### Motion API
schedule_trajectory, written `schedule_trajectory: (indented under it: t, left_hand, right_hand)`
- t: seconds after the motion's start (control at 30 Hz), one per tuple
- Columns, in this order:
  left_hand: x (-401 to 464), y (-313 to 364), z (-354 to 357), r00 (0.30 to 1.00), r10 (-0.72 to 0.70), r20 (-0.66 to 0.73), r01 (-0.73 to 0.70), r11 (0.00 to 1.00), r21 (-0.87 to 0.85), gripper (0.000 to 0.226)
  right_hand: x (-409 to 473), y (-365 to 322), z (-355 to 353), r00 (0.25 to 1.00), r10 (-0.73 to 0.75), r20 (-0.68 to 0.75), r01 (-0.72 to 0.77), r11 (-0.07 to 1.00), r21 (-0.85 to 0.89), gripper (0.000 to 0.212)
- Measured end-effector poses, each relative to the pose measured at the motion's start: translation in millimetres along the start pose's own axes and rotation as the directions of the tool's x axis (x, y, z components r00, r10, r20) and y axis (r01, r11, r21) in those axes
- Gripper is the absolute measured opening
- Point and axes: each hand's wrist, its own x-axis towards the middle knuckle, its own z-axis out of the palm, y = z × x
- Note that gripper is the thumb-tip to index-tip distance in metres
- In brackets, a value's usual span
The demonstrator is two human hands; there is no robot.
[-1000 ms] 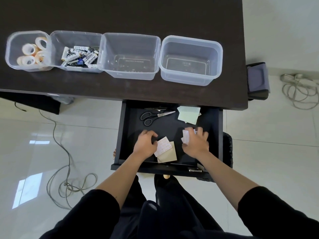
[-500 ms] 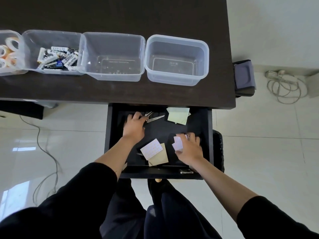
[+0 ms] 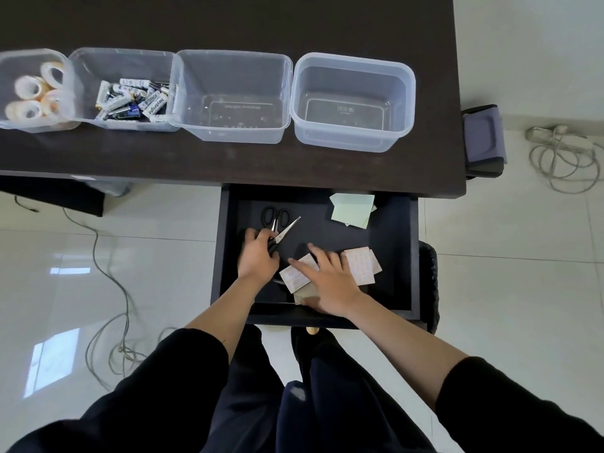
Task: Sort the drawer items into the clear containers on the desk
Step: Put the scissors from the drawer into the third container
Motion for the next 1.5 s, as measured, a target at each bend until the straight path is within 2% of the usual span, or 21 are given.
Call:
schedule_trajectory:
  t: [0.1, 0.3, 0.43, 0.63, 0.8, 0.93, 1.03, 1.13, 1.2, 1.4, 1.5]
  left_hand:
    - [-3, -1, 1, 0.998, -0.025, -0.057, 0.024, 0.999, -0.032, 0.034]
    - [2, 6, -6, 0.985, -0.067, -0.157, 0.053, 0.994, -0.094, 0.032]
    - [-1, 13, -9, 0.979, -0.161, -0.124, 0.130, 0.965, -0.230, 0.041]
    - [-7, 0, -14, 0.979, -0.179, -0.099, 0.160, 0.972, -0.170, 0.042]
    - [-13, 3, -12, 0.985, -0.167, -0.048, 0.158, 0.976, -0.152, 0.041]
    - [-18, 6, -13, 0.985, -0.165, -0.039, 0.156, 0.972, -0.173, 0.039]
    - [-24, 5, -13, 0.988, -0.151, -0.025, 0.146, 0.977, -0.156, 0.040]
    - [-28, 5, -14, 0.988, -0.152, -0.016, 0.149, 0.978, -0.146, 0.041]
    - [-30, 5, -15, 0.987, -0.158, -0.012, 0.154, 0.975, -0.161, 0.041]
    - [-36, 8, -16, 0.989, -0.147, 0.017, 0.148, 0.975, -0.168, 0.040]
    - [-35, 8, -16, 0.988, -0.147, 0.039, 0.151, 0.969, -0.195, 0.038]
  right_hand:
    - [8, 5, 0, 0.998, 0.022, 0.065, -0.016, 0.996, -0.085, 0.087]
    - [14, 20, -20, 1.000, -0.018, -0.025, 0.014, 0.990, -0.141, 0.082]
    - [6, 34, -22, 0.997, 0.026, -0.075, -0.033, 0.996, -0.085, 0.068]
    - [3, 37, -17, 0.994, 0.046, -0.102, -0.058, 0.991, -0.119, 0.063]
    - [-1, 59, -24, 0.968, 0.074, -0.241, -0.112, 0.983, -0.148, 0.056]
    - [1, 70, -24, 0.918, 0.188, -0.349, -0.234, 0.968, -0.093, 0.049]
    - [-1, 71, -24, 0.934, 0.196, -0.299, -0.211, 0.977, -0.016, 0.071]
    - [0, 67, -23, 0.985, 0.103, -0.138, -0.113, 0.991, -0.067, 0.105]
    - [4, 65, -22, 0.990, 0.104, -0.093, -0.111, 0.991, -0.078, 0.112]
    - [9, 62, -27, 0.960, 0.140, -0.242, -0.141, 0.990, 0.012, 0.081]
    - [12, 61, -29, 0.929, 0.201, -0.310, -0.215, 0.977, -0.010, 0.072]
